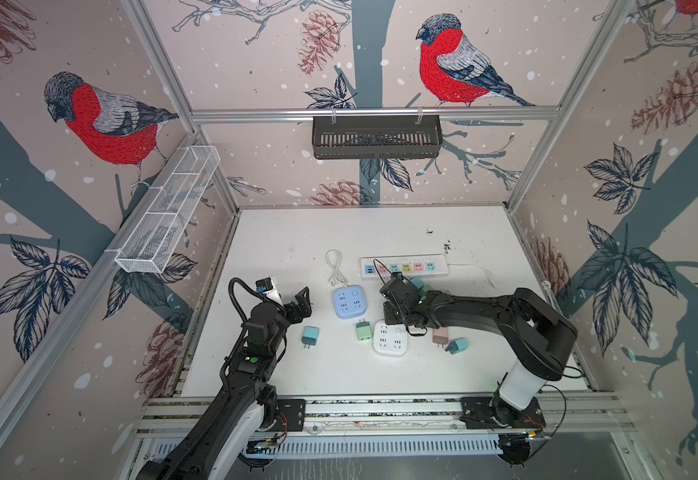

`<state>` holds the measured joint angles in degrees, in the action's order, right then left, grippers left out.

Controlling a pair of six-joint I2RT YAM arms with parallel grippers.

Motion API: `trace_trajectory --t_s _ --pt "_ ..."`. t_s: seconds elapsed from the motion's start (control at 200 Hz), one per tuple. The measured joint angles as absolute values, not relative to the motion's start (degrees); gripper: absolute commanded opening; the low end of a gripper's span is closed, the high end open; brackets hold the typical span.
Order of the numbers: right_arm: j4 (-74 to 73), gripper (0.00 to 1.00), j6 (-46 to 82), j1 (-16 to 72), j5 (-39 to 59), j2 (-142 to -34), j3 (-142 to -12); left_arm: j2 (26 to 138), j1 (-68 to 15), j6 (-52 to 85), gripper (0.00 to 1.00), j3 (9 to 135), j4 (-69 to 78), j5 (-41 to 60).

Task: Insert the plug

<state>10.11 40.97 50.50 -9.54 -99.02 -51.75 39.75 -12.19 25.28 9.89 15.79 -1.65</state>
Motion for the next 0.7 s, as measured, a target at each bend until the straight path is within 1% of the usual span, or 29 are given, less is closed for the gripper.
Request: trace_trajectory --t_s 0.11,0.26,0.555,0.585,0.665,0.7 --pt "9.96 0.14 40.23 50.50 -9.47 -99.09 -51.72 41.41 -12.19 25.54 0.97 10.83 15.77 -1.63" --pt "9.85 0.08 38.79 50.50 -8.99 -97.73 -50.50 41.93 -12.19 25.76 0.97 11.88 15.73 -1.63" --pt "11.66 0.07 35.55 50.57 -7.70 -95.04 -48.66 41.34 -12.19 26.63 0.97 11.68 15.55 -1.65" --pt "11.92 0.09 35.24 50.57 -7.70 -94.78 -48.53 41.30 -12.19 26.63 0.97 11.68 15.55 -1.65" --pt "12.08 0.21 34.46 50.81 -7.68 -94.59 -48.47 41.25 -12.19 26.63 0.97 11.68 15.55 -1.65" --pt "12.21 0.25 34.44 50.94 -7.70 -94.59 -48.49 41.23 -12.19 26.63 0.97 11.68 15.55 -1.65"
